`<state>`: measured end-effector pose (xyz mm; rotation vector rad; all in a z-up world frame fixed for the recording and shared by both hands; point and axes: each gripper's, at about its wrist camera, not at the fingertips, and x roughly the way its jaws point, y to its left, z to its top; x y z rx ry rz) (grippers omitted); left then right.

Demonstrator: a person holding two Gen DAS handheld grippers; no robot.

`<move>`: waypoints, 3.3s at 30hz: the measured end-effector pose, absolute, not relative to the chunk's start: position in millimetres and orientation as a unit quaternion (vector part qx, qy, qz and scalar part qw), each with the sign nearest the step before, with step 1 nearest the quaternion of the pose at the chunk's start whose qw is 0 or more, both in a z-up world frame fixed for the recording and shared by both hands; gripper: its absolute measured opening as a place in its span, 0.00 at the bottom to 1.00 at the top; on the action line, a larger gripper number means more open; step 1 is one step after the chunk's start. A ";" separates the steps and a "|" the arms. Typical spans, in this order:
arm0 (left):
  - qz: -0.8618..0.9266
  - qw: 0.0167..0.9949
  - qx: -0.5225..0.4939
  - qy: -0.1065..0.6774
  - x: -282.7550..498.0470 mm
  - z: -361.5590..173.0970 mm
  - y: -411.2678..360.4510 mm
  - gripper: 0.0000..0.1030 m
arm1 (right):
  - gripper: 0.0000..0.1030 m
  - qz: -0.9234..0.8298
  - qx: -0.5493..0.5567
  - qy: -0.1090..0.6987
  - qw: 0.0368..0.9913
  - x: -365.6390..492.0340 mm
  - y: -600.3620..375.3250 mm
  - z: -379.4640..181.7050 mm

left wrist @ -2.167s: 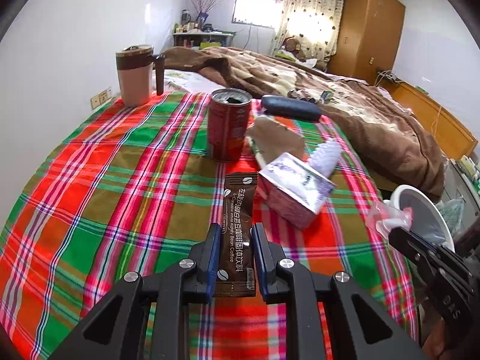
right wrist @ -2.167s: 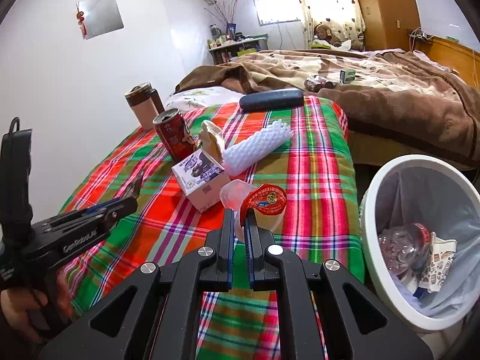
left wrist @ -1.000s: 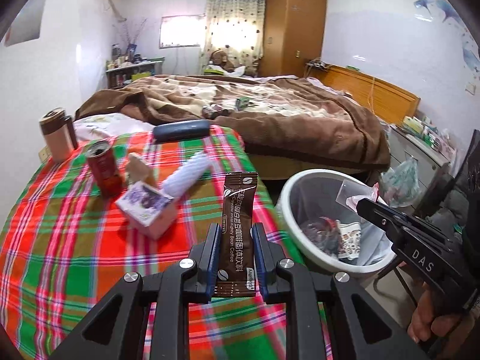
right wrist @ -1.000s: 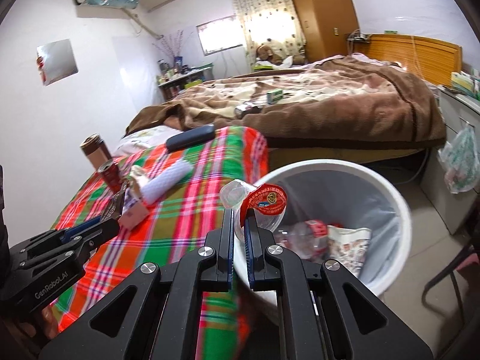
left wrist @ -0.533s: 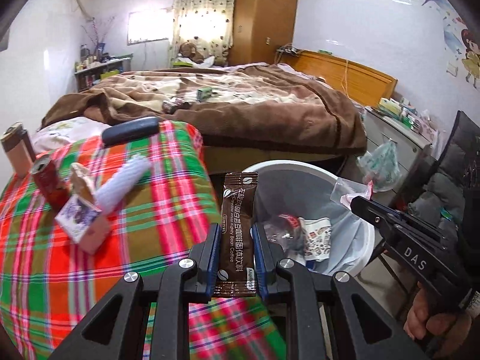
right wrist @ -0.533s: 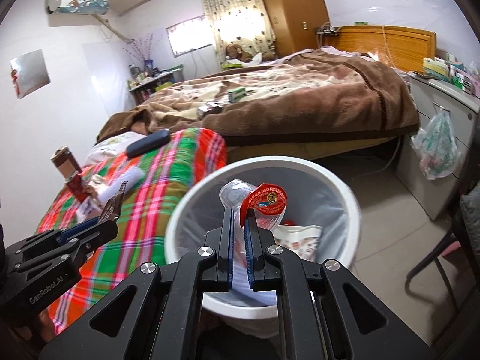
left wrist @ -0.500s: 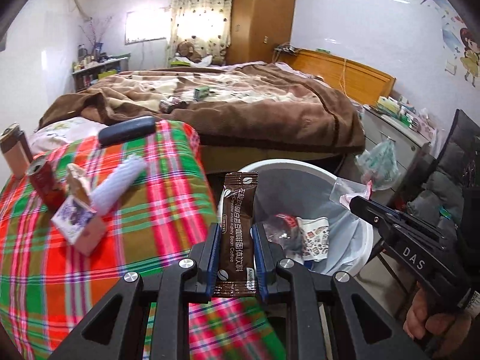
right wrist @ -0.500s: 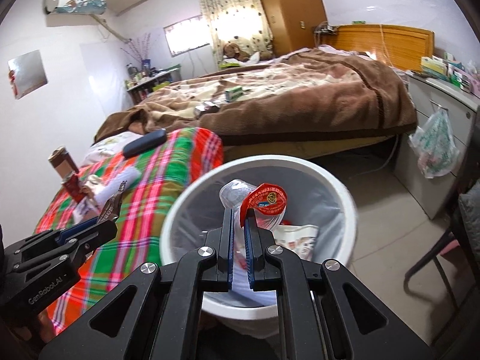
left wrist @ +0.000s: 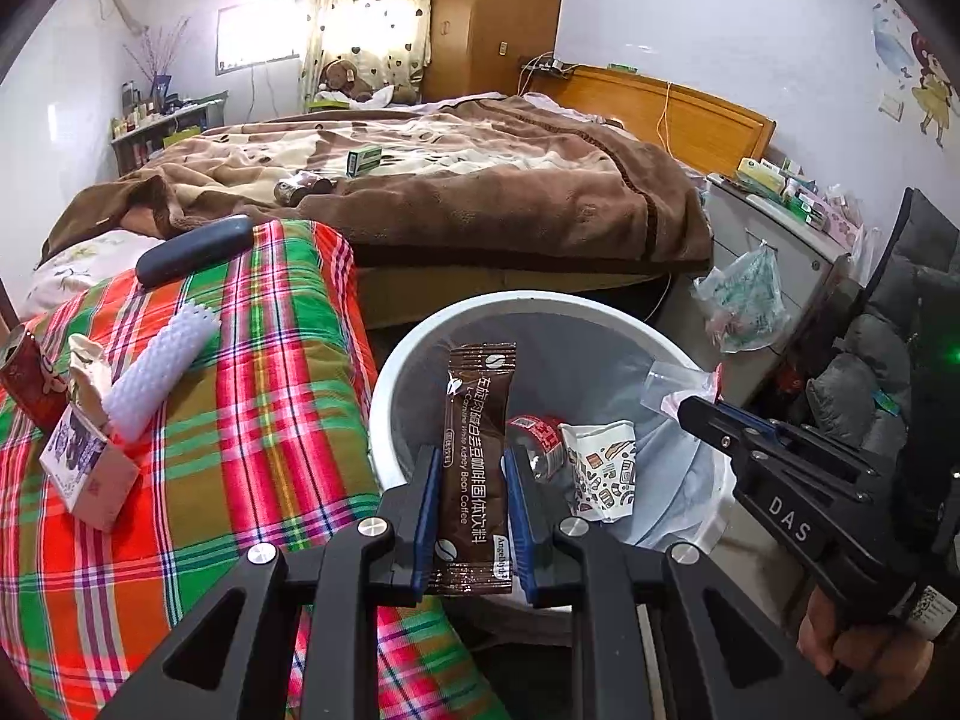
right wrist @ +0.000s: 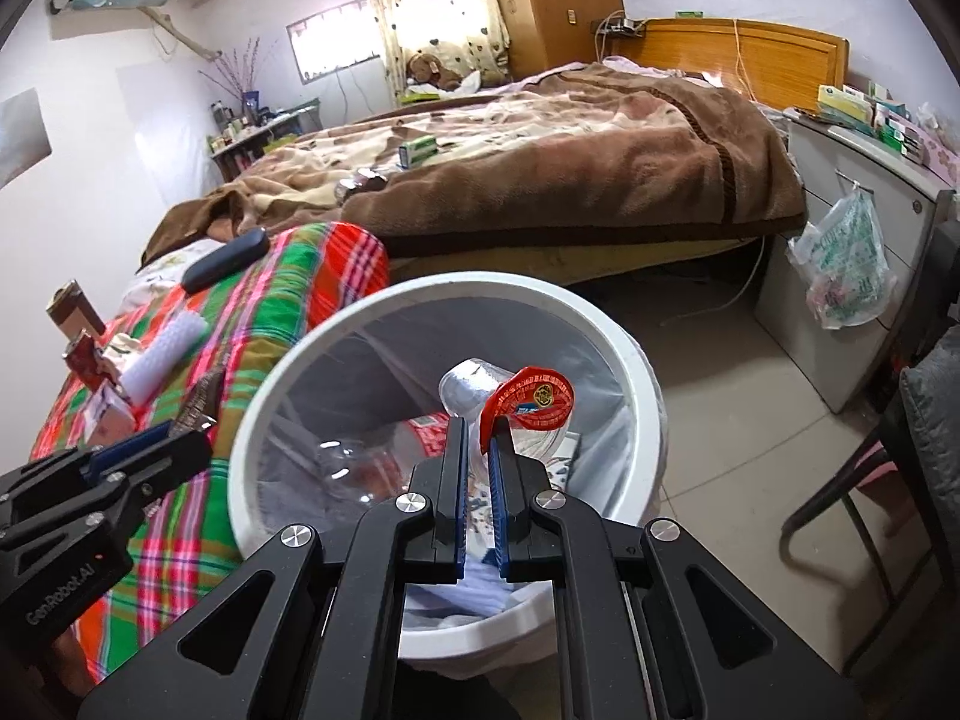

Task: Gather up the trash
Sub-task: 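Open the right tool to drop the jelly cup while the left tool drops the packet into the bin, then move both open tools back over the remaining trash on the bed, then grasp the purple juice box with the left tool while the right tool reaches the white foam sleeve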

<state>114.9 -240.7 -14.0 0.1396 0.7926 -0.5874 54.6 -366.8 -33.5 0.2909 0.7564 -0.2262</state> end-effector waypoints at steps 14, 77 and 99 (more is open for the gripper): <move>-0.274 0.881 0.051 0.384 117.8 -12.1 -229.4 0.48 | 0.38 -0.109 0.108 0.385 0.910 52.0 -360.9 -32.7; -0.089 0.914 -0.059 0.391 186.4 -15.1 -41.9 0.64 | 0.48 0.003 0.061 0.352 0.934 109.0 -239.9 -15.0; -0.080 0.900 -0.052 0.426 222.4 -37.8 -38.0 0.67 | 0.48 0.017 0.048 0.362 0.931 142.5 -222.5 -14.2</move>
